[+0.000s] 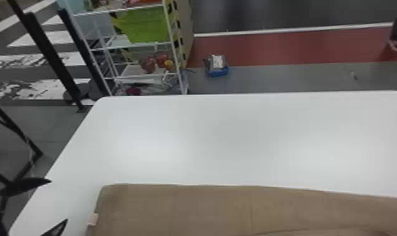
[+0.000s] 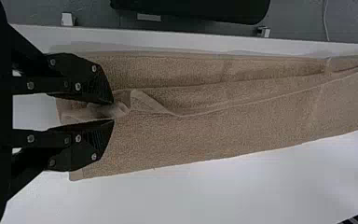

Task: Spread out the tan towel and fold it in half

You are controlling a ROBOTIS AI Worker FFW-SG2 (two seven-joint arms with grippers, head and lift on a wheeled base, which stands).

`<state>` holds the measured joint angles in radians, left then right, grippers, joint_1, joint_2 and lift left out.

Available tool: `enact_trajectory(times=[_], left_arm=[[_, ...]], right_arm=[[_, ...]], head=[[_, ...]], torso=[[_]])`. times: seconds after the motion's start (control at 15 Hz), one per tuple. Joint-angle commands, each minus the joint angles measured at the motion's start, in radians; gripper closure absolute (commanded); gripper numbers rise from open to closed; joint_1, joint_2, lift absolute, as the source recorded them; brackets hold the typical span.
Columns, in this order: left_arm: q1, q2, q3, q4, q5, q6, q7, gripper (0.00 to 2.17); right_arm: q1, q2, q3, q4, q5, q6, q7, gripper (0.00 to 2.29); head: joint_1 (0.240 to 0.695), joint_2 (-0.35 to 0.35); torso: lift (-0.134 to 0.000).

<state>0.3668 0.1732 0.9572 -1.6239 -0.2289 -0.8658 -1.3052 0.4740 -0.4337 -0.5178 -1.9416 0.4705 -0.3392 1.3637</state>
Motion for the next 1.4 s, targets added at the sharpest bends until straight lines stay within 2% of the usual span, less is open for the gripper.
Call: enact_trajectory(times=[0.0,0.13,0.33,0.47,0.53,0.6,0.73,0.87,0.93,1.0,1.07,1.13,1.27,1.33], left_arm=[[0.0,0.0,0.0,0.002,-0.001,0.0,0.0,0.04],[-0.003,0.0,0.0,0.007,-0.003,0.0,0.001,0.04],[-0.009,0.0,0.0,0.013,-0.009,0.0,0.0,0.04],[-0.014,0.002,0.0,0.016,-0.009,0.0,0.0,0.04],[-0.017,0.002,0.0,0.022,-0.009,0.0,0.001,0.04],[-0.023,0.002,-0.002,0.025,-0.007,0.0,0.004,0.04],[-0.028,0.003,-0.014,0.033,0.028,0.021,0.027,0.04],[-0.045,0.003,-0.017,0.041,0.128,0.181,0.035,0.04],[-0.048,0.003,-0.02,0.032,0.161,0.23,0.034,0.04],[-0.048,0.002,-0.031,0.002,0.152,0.273,0.029,0.04],[-0.048,0.002,-0.041,-0.028,0.149,0.319,0.015,0.04],[-0.052,0.002,-0.048,-0.048,0.148,0.356,-0.028,0.04],[-0.078,0.008,-0.071,-0.06,0.128,0.445,-0.097,0.04],[-0.083,0.009,-0.08,-0.059,0.118,0.439,-0.095,0.04]], right_arm=[[0.014,-0.01,-0.025,-0.014,0.0,-0.002,0.003,0.03],[0.043,-0.017,-0.059,-0.033,-0.027,0.001,0.003,0.04],[0.094,-0.016,-0.134,-0.071,-0.191,0.084,0.003,0.04],[0.084,-0.016,-0.177,-0.073,-0.316,0.256,0.003,0.04],[0.041,-0.008,-0.188,-0.063,-0.383,0.461,0.003,0.03],[-0.002,0.018,-0.183,-0.056,-0.415,0.667,0.003,0.03],[-0.038,0.078,-0.166,-0.054,-0.446,0.728,0.003,0.03],[-0.064,0.145,-0.128,-0.094,-0.471,0.921,0.003,0.03],[-0.074,0.182,-0.099,-0.166,-0.471,1.038,0.003,0.03],[-0.101,0.191,-0.061,-0.229,-0.449,1.179,0.003,0.03],[-0.126,0.185,-0.024,-0.272,-0.414,1.308,0.003,0.03],[-0.129,0.182,0.016,-0.303,-0.374,1.351,0.003,0.04],[-0.133,0.181,0.07,-0.31,-0.297,1.357,0.003,0.03],[-0.13,0.175,0.078,-0.301,-0.283,1.354,0.002,0.04]], head=[[0.695,0.178],[0.695,0.166],[0.695,0.14],[0.695,0.135],[0.695,0.125],[0.695,0.112],[0.695,0.075],[0.695,0.079],[0.695,0.098],[0.695,0.131],[0.695,0.164],[0.695,0.229],[0.695,0.253],[0.695,0.258]], torso=[[-0.134],[-0.134],[-0.134],[-0.134],[-0.134],[-0.134],[-0.134],[-0.134],[-0.134],[-0.134],[-0.134],[-0.134],[-0.134],[-0.134]])
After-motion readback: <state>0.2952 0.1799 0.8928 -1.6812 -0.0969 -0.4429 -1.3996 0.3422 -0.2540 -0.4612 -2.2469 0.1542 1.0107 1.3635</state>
